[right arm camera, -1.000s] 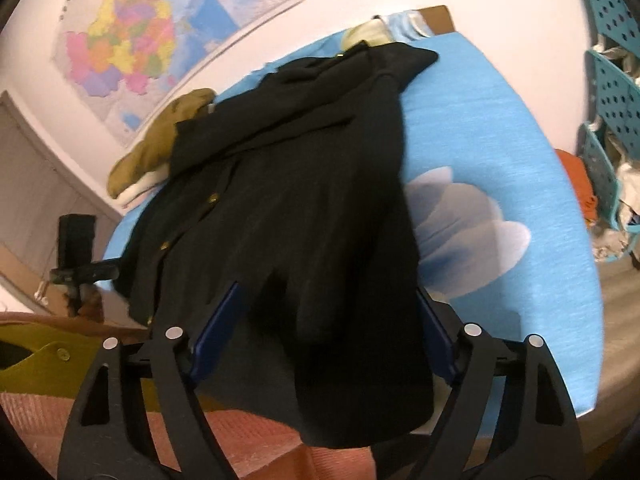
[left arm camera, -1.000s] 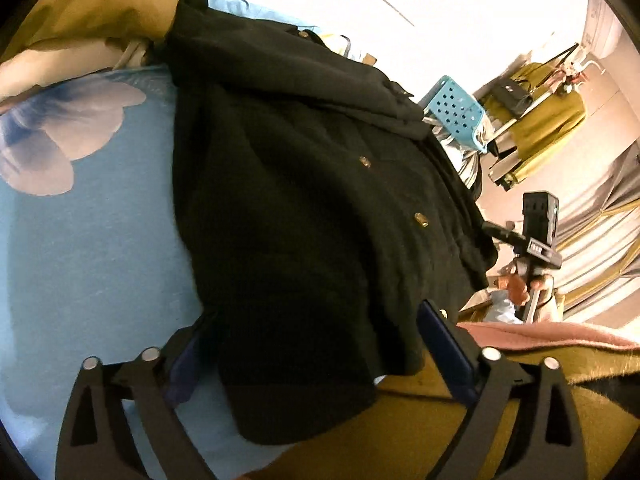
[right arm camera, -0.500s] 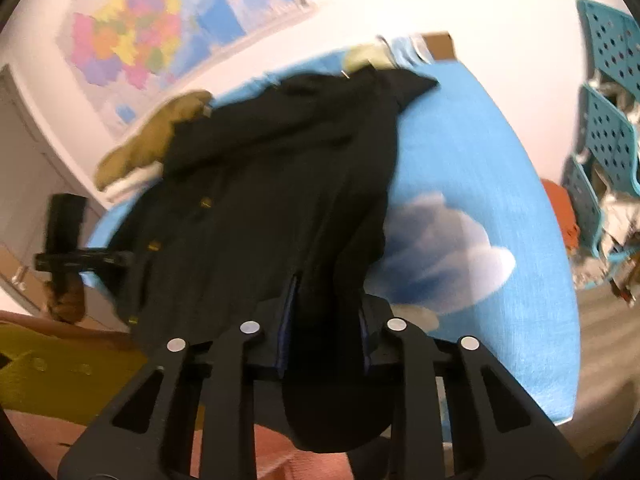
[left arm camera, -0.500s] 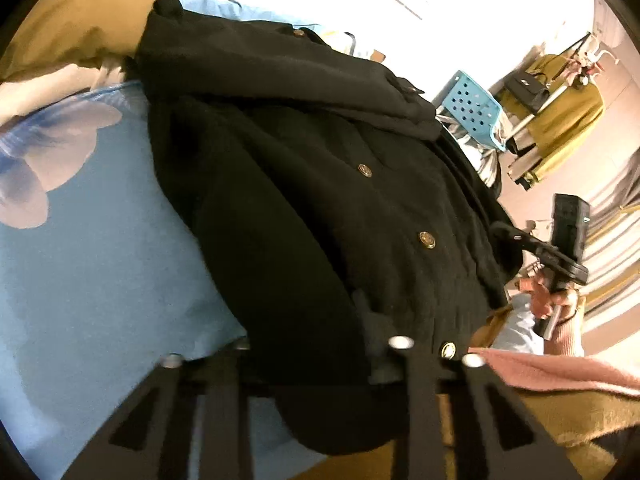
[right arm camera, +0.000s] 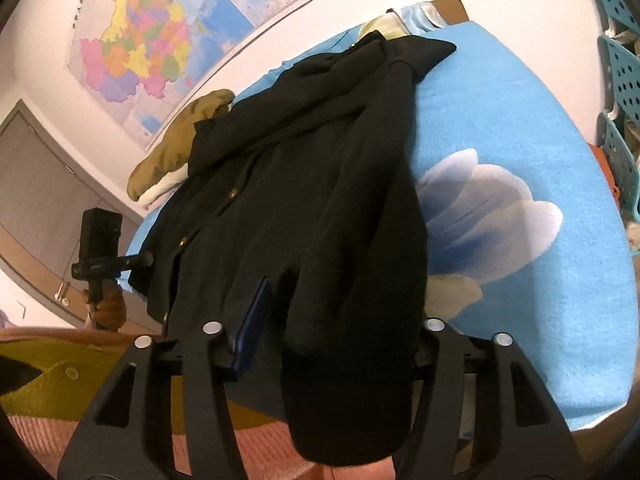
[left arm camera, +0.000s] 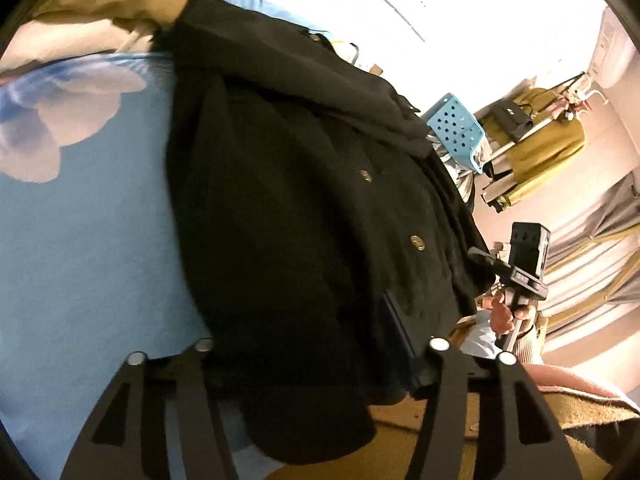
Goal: Fold large clothes
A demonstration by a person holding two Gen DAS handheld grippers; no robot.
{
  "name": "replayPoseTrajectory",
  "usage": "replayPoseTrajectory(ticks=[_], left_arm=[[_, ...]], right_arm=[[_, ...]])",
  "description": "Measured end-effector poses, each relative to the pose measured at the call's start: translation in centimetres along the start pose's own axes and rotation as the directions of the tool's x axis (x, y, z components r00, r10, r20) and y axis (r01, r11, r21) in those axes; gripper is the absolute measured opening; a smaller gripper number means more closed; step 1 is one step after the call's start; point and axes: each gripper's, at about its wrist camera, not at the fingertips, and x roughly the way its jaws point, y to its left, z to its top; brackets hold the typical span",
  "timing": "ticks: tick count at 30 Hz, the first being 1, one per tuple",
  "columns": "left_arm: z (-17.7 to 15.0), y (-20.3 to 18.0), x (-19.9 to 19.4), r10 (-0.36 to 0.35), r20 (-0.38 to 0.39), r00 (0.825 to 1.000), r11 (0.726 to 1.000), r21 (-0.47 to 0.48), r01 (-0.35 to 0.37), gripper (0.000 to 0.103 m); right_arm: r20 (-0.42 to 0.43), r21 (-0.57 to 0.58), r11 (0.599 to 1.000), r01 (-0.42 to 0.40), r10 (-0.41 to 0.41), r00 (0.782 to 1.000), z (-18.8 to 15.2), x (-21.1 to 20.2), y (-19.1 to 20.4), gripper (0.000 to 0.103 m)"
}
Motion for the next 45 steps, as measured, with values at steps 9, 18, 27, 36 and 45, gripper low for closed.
replayPoseTrajectory(ticks=[9, 18, 27, 36, 45], left_arm=[[-0.1, -1.4, -2.3, -0.01, 0.096, 0.995, 1.0, 0.013, 0.008, 0.009], [-2.4, -3.9, -11.2, -0.095, 0.253, 0.963, 0.994, 0.077, 0.078, 0.007], [-4.6, -2.9, -11.6, -0.141, 0.235, 0.962, 0.99, 0.041, 0.135, 0.008], [-3.3, -2.3, -12.6, -0.136, 0.229, 0.964, 0.991, 0.031, 0.133, 0.009], [1.4, -3.4, -13.5, -0.1, 0.217, 0.971, 0.995, 0.043, 0.093, 0.01]], right_arm=[[0.174, -0.018, 0.983, -0.181, 0.181, 0.968, 1.1, -4.8, 4.0, 0.011], [0.333, -0.123, 0.944, -0.307, 0.331, 0.883, 1.0, -12.2, 8.0, 0.008], [0.291, -0.05, 0.952, -0.302, 0.303, 0.907, -1.3, -11.7, 6.9, 0.008], [0.311, -0.029, 0.949, -0.315, 0.308, 0.899, 0.1, -11.9, 6.8, 0.008], [0.315, -0.006, 0.943, -0.334, 0.319, 0.894, 7.0, -10.9, 6.6, 0.008]])
